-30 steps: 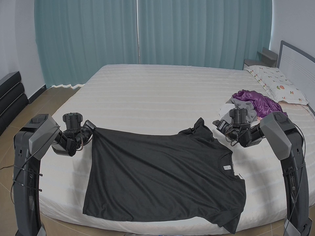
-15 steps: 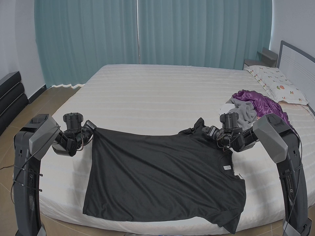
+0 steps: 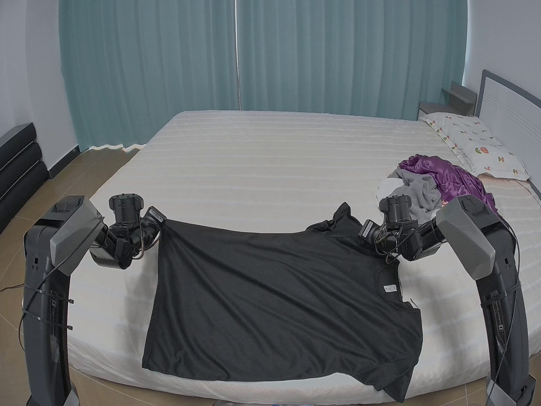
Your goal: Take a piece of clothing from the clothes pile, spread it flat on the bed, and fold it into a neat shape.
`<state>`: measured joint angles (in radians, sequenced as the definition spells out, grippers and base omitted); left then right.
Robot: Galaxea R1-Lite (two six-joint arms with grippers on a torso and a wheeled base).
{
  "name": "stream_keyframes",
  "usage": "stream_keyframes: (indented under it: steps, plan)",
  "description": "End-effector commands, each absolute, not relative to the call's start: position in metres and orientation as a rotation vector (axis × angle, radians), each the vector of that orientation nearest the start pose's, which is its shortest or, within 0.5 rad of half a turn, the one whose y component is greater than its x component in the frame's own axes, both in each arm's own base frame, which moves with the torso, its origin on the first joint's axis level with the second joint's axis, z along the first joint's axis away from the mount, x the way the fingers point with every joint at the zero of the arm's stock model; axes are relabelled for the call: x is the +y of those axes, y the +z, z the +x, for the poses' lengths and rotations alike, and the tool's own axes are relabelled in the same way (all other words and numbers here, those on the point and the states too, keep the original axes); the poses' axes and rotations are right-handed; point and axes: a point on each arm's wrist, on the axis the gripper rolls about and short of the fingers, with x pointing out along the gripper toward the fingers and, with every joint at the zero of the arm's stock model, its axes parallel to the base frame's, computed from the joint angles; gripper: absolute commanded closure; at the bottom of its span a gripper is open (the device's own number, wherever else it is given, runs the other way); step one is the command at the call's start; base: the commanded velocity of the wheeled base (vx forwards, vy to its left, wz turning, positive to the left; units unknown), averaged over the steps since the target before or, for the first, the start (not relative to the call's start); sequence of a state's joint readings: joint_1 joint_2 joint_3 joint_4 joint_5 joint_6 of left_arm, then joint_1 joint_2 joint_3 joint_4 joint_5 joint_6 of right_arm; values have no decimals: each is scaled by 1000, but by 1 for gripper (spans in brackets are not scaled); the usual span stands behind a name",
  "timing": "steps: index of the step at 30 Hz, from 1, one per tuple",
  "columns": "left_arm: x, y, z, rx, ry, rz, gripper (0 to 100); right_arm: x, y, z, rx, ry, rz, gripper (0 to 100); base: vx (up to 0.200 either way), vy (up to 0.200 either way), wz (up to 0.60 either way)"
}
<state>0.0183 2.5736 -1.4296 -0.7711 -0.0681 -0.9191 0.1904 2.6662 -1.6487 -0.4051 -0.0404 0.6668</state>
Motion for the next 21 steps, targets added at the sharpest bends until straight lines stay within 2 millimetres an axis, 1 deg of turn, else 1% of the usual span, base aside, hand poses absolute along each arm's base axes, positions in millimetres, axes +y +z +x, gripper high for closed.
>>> stream_keyframes:
  steps: [1, 2, 3, 4, 5, 6, 13, 16, 21]
  plan:
    - [4, -2, 489, 367, 122, -920, 100, 95, -25, 499, 609, -59, 588, 100, 0, 0, 0]
    - [4, -2, 489, 367, 122, -920, 100, 95, -25, 499, 609, -59, 588, 100, 0, 0, 0]
    - [4, 1, 489, 361, 120, -920, 100, 94, -13, 502, 566, -59, 623, 100, 0, 0, 0]
    - [4, 1, 489, 361, 120, -920, 100, 93, -10, 503, 552, -62, 638, 100, 0, 0, 0]
    - [4, 1, 489, 361, 120, -920, 100, 93, -10, 503, 552, -62, 638, 100, 0, 0, 0]
    - [4, 1, 488, 362, 122, -918, 100, 86, -7, 505, 534, -73, 655, 100, 0, 0, 0]
    - [3, 9, 492, 338, 105, -916, 100, 66, 8, 512, 430, -96, 677, 100, 0, 0, 0]
    - [-1, 11, 493, 327, 90, -915, 100, 63, 13, 513, 411, -99, 684, 100, 0, 0, 0]
    - [-1, 16, 499, 302, 80, -913, 100, 59, 20, 517, 345, -88, 694, 100, 0, 0, 0]
